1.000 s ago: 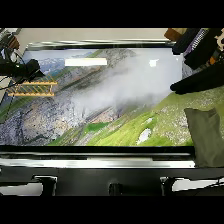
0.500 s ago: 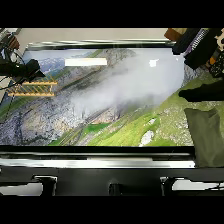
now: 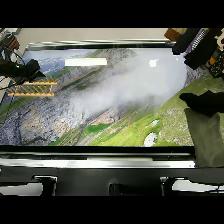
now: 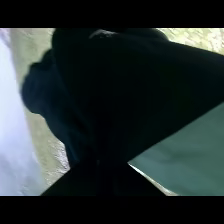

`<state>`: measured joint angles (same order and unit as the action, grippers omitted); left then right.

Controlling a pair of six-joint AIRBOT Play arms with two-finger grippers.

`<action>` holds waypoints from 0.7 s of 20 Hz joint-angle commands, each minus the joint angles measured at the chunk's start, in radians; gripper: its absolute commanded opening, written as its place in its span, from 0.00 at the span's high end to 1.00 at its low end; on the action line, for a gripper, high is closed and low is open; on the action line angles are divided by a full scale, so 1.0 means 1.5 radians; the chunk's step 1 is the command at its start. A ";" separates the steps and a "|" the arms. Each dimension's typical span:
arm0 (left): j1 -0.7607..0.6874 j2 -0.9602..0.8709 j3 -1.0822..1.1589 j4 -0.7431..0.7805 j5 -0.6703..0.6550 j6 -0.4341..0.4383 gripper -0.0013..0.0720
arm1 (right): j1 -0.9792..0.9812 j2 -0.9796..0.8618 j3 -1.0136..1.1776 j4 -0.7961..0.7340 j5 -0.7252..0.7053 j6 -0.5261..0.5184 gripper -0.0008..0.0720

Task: Fold the clothes and pants, and hang the long-sleeved shirts on hangers.

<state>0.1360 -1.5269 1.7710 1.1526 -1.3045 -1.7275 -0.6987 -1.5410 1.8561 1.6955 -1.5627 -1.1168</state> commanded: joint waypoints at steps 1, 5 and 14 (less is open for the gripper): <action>0.000 0.000 0.000 0.000 -0.010 -0.001 0.96 | 0.000 0.002 -0.050 -0.063 -0.051 -0.014 0.95; 0.000 0.000 0.000 0.000 -0.011 -0.001 0.96 | 0.000 0.003 -0.138 -0.110 -0.086 -0.055 0.95; 0.000 0.000 0.000 0.000 -0.010 -0.001 0.96 | -0.001 0.005 -0.215 -0.179 -0.150 -0.109 0.95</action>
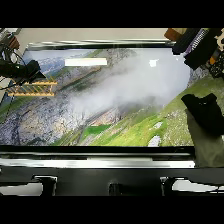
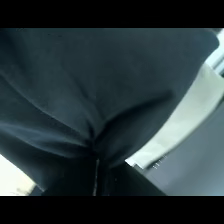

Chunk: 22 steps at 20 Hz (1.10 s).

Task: Fold the clothes and pants, and hang the long-sleeved shirts on hangers.

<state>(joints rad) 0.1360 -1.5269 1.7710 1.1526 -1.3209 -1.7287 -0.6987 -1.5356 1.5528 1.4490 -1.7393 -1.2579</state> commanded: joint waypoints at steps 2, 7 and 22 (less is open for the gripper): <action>0.000 0.000 0.000 0.000 0.001 0.000 0.96 | -0.001 0.005 -0.013 -0.014 -0.047 -0.023 0.95; 0.000 0.000 0.000 0.001 0.001 0.001 0.96 | -0.001 0.014 -0.013 -0.032 -0.069 -0.048 0.95; 0.000 0.000 0.000 0.003 0.003 0.001 0.96 | -0.001 0.015 -0.229 -0.176 0.022 -0.061 0.95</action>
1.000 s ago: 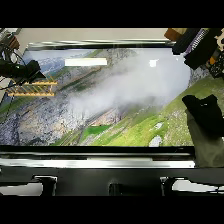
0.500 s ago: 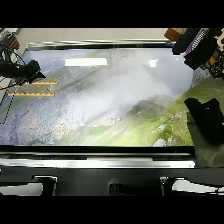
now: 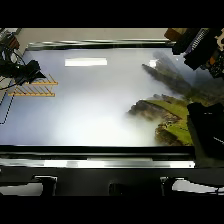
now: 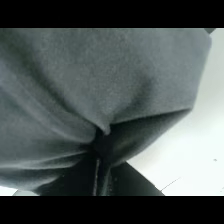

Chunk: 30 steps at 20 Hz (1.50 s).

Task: Fold the clothes and pants, and hang the long-sleeved shirts on hangers.

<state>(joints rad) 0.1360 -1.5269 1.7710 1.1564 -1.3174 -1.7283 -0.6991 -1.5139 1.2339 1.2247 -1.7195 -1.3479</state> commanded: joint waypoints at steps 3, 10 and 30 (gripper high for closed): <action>0.000 0.000 0.000 0.000 0.001 0.001 0.96 | 0.000 0.000 -0.045 -0.028 -0.008 -0.002 0.95; 0.000 0.000 0.000 0.001 0.001 0.001 0.96 | 0.000 0.003 -0.076 -0.055 -0.017 -0.002 0.88; -0.054 0.073 -0.288 0.140 -0.017 0.157 0.96 | 0.603 0.011 0.210 0.354 0.248 -0.152 0.94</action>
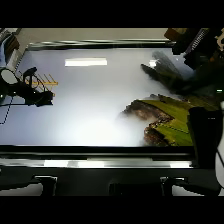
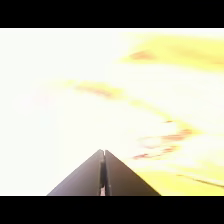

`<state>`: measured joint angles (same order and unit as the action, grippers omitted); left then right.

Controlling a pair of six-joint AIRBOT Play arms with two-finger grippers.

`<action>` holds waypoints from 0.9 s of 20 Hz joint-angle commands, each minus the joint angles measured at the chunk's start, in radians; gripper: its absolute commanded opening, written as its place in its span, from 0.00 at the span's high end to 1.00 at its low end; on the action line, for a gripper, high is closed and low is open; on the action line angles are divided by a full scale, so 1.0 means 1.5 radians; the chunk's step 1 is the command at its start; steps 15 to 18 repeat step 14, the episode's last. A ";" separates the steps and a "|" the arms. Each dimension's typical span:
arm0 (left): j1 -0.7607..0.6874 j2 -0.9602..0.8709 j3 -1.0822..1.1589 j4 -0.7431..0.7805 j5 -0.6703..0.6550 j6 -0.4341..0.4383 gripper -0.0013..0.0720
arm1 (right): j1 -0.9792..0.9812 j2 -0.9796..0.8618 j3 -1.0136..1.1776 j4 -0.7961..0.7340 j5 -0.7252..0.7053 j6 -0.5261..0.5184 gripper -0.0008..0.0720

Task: Fold the clothes and pants, and hang the long-sleeved shirts on hangers.

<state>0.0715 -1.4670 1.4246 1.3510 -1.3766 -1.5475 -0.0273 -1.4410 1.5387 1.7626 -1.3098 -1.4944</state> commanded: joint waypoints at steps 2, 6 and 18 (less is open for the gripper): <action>-0.010 0.038 -0.058 0.011 0.020 0.037 0.96 | 0.229 -0.054 0.007 -0.038 -0.013 -0.054 0.94; -0.010 0.037 -0.058 0.018 0.010 0.035 0.96 | 0.285 -0.059 0.007 -0.050 0.000 -0.082 0.94; -0.011 0.037 -0.058 0.018 0.010 0.035 0.96 | 0.285 -0.059 0.007 -0.044 -0.017 -0.076 0.94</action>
